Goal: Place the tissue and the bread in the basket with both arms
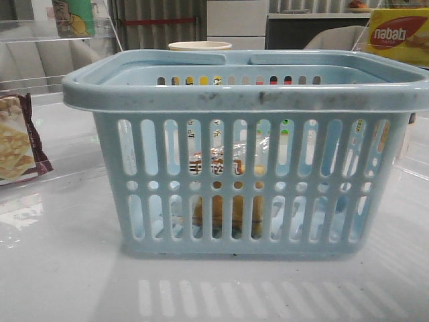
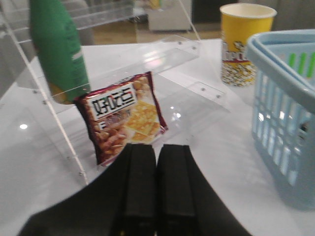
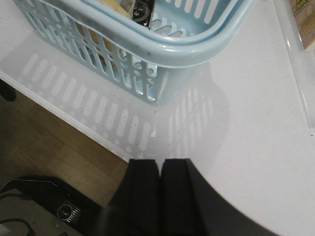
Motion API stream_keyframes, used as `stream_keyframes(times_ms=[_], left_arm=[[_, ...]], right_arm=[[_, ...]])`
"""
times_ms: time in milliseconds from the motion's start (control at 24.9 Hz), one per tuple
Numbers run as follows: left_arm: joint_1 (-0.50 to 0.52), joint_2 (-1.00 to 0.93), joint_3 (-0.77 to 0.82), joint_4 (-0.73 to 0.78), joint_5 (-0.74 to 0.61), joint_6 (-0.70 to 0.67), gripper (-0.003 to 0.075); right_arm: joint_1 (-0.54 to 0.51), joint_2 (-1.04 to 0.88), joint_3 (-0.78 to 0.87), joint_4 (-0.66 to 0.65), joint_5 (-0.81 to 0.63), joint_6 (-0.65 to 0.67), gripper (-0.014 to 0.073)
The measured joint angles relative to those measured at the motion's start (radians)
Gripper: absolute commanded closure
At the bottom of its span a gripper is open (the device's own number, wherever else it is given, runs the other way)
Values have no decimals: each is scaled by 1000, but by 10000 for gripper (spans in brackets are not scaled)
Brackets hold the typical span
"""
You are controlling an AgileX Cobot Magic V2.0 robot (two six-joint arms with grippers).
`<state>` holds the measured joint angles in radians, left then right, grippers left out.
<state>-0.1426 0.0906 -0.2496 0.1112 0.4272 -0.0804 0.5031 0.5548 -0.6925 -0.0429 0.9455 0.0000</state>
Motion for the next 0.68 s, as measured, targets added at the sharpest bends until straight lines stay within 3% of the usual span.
stream_keyframes(times_ms=[241, 682], left_arm=[[115, -84, 180, -58, -173, 0, 629], [100, -97, 258, -76, -348, 0, 629]], right_arm=[[0, 0, 0, 0, 0, 0, 537], [0, -2, 0, 0, 2, 0, 537]])
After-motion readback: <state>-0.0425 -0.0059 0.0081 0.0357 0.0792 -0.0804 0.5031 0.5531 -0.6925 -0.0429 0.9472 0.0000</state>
